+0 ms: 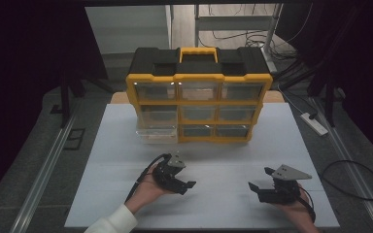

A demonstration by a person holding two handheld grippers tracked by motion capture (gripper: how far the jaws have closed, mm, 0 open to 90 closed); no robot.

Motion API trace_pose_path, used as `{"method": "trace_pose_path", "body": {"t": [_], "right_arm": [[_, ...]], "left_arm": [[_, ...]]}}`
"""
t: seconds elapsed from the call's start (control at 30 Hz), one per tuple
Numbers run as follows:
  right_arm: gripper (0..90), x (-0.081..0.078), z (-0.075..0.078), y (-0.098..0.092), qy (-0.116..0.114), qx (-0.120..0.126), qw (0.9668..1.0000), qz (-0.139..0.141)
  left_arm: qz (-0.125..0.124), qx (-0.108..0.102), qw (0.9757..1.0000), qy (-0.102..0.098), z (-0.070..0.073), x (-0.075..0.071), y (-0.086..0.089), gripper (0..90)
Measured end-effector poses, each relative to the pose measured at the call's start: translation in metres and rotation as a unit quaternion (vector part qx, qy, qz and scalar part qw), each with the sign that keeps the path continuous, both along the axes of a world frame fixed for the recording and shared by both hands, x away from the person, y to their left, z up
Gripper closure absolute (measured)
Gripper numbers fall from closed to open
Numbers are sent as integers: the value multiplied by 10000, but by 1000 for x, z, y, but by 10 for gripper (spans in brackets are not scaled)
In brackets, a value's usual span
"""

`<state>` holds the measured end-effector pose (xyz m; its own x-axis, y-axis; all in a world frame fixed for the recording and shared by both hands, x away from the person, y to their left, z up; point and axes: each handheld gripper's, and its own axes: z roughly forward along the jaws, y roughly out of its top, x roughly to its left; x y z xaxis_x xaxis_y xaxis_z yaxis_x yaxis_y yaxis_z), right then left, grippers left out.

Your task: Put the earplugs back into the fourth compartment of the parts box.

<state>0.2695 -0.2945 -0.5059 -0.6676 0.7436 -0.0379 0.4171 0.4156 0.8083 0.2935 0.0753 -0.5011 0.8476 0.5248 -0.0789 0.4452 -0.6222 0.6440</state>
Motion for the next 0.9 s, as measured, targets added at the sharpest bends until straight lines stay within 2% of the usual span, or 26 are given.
{"method": "trace_pose_path", "body": {"t": [0.2, 0.63, 0.9], "right_arm": [[176, 0, 0, 0, 15, -29, 10000, 6], [176, 0, -1, 0, 32, -44, 10000, 12], [175, 0, -1, 0, 33, -49, 10000, 4]], "left_arm": [[-35, 99, 9999, 112, -10, 1, -6, 242], [-123, 398, 9991, 118, -19, 2, -13, 263], [-169, 536, 9984, 49, -23, -1, -16, 381]]}}
